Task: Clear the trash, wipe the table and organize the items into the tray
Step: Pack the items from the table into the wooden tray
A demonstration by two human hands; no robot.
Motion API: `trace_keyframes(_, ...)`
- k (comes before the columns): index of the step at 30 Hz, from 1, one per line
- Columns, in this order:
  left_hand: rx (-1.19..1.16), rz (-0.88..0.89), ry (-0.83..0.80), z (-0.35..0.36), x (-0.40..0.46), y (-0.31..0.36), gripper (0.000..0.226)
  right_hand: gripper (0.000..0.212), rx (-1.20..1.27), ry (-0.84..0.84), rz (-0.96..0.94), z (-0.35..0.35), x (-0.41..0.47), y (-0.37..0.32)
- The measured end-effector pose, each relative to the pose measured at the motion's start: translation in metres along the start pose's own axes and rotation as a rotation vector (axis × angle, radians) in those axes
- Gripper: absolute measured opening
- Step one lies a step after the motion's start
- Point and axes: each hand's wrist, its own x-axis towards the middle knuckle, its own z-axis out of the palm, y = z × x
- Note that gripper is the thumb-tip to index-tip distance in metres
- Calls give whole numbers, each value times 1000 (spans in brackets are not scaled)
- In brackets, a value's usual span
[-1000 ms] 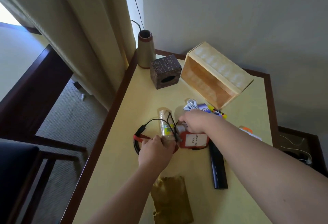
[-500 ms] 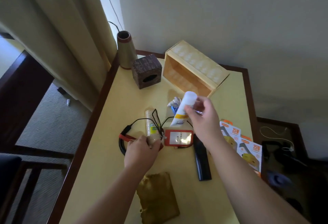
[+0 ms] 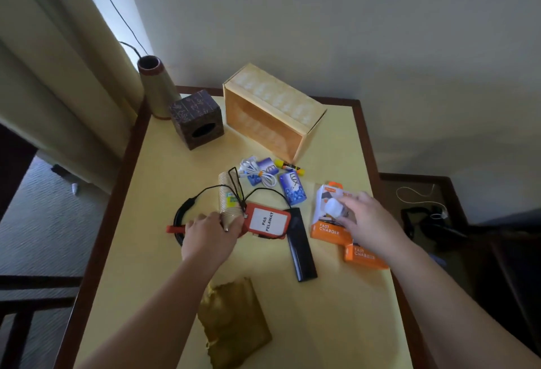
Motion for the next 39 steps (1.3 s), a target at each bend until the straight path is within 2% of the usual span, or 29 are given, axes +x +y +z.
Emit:
trace_keyframes(2, -30, -13, 15, -4, -8, -2, 71, 48, -57, -3, 1, 12, 1, 7)
trace_keyframes(5, -83, -27, 122, -10, -21, -17, 68, 50, -31, 76, 23, 25, -1, 13)
trace_keyframes(7, -89, -63, 185, -13, -30, -34, 69, 56, -17, 200, 27, 31, -5, 6)
trace_keyframes(10, -53, -174, 178, -14, -35, -61, 78, 52, 116, 374, -113, 47, -19, -30)
trace_keyframes(13, -48, -229, 95, -14, -29, -78, 81, 48, 155, 261, -355, 68, -34, -79)
trace_keyframes(15, -36, -200, 65, -15, -21, -81, 73, 59, 128, 142, -399, 87, -33, -100)
trace_keyframes(17, -46, -173, 60, -17, -13, -79, 64, 73, 71, 84, -340, 102, -21, -112)
trace_keyframes(19, -137, -184, 70, -17, -5, -72, 56, 78, 11, 61, -268, 110, -6, -121)
trace_keyframes(23, -258, -267, 70, -14, 13, -61, 43, 75, -136, 28, -229, 114, 14, -127)
trace_keyframes(27, -325, -262, 87, -12, 23, -48, 32, 65, -195, 58, -211, 113, 26, -125)
trace_keyframes(34, -413, -167, 56, -4, 47, -19, 31, 46, -137, 117, -126, 109, 49, -123)
trace_keyframes(39, -379, -54, -17, -3, 57, -1, 22, 58, 149, 70, -52, 104, 49, -124)
